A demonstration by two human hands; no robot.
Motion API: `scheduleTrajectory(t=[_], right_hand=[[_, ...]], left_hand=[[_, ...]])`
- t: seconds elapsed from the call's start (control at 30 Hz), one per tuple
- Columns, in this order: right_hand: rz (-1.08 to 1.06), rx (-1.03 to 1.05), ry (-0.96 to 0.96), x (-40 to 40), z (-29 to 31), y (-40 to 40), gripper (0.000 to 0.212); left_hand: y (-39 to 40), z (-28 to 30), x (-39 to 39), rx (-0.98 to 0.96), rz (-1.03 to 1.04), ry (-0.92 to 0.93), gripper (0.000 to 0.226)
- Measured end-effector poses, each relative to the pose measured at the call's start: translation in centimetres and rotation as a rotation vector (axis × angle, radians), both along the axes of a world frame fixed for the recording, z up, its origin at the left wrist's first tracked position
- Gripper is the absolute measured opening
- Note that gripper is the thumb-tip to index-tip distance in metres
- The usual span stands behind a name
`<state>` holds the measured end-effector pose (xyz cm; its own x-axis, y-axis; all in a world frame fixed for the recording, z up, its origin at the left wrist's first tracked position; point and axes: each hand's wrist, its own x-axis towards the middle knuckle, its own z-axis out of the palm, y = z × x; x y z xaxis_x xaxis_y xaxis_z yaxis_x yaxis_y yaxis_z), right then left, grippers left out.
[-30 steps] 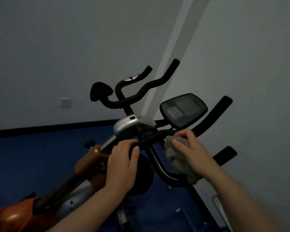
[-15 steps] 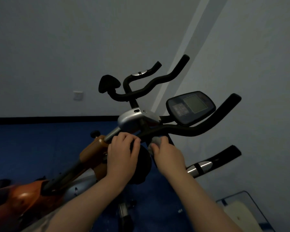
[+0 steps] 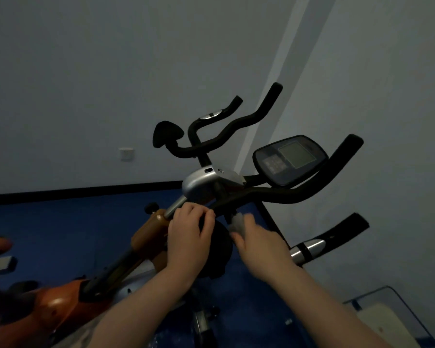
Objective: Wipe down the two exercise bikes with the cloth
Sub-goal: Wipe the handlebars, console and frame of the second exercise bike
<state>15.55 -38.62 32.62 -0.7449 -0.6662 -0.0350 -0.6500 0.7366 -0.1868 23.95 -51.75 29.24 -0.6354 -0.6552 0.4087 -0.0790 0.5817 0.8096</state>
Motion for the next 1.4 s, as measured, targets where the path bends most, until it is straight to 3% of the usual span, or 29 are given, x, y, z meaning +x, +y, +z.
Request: scheduleTrajectory(t=[0.13,0.23,0.33,0.43,0.5,0.57,0.67,0.8,0.87,0.93,1.03,1.2,1.4], right_hand=[[-0.034,0.05,-0.091,-1.5,0.2,-1.3,0.047],[-0.138,-0.072,-0.253,-1.9,0.8,-3.2,0.054],[-0.076,-0.005,-0.073,-0.6,0.3,-1.0,0.045],[-0.018,0.069,0.023,0.1,-0.4,1.1,0.044],[-0.062,0.104,-0.032,-0.7,-0.1,0.1,0.047],[-0.14,0.077,-0.166,-1.6,0.8,-1.6,0.052],[-0.18,-0.093,-0.301,-1.6,1.2,-2.7,0.052],[-0.076,0.095,0.08,1.3,0.1,0.0,0.046],[-0.075,0.136,0.12,1.5,-0.2,0.4,0.048],[-0.123,0.152,0.048,0.6,0.7,-1.1,0.047],[-0.212,-0.059,-0.157,-0.4,1.4,-3.4,0.046],[-0.138,0.077,0.043,1.6,0.2,-0.4,0.041],[-0.238,0.007,-0.04,0.3,0.8,-2.4,0.053]], left_hand=[[0.0,-0.4,-0.2,-0.012,0.023,-0.005,0.015],[0.0,-0.2,-0.1,-0.023,0.043,-0.023,0.016],[0.1,0.1,-0.1,-0.091,0.049,-0.06,0.017],[-0.4,0.6,-0.1,-0.431,0.017,-0.15,0.019],[-1.0,1.2,-0.6,-0.701,-0.09,-0.198,0.02],[-1.4,1.7,-1.1,-0.826,-0.188,-0.209,0.024],[-1.8,1.3,-0.9,-0.714,-0.21,-0.118,0.025],[-2.1,0.3,-0.5,-0.38,-0.187,0.081,0.016],[-2.2,0.1,-0.6,-0.326,-0.211,0.118,0.017],[-2.3,0.1,-0.7,-0.289,-0.236,0.143,0.019],[-2.4,0.1,-0.6,-0.243,-0.249,0.155,0.022],[-2.5,0.1,-0.5,-0.261,-0.295,0.133,0.022],[-2.6,0.1,-0.5,-0.31,-0.328,0.12,0.021]])
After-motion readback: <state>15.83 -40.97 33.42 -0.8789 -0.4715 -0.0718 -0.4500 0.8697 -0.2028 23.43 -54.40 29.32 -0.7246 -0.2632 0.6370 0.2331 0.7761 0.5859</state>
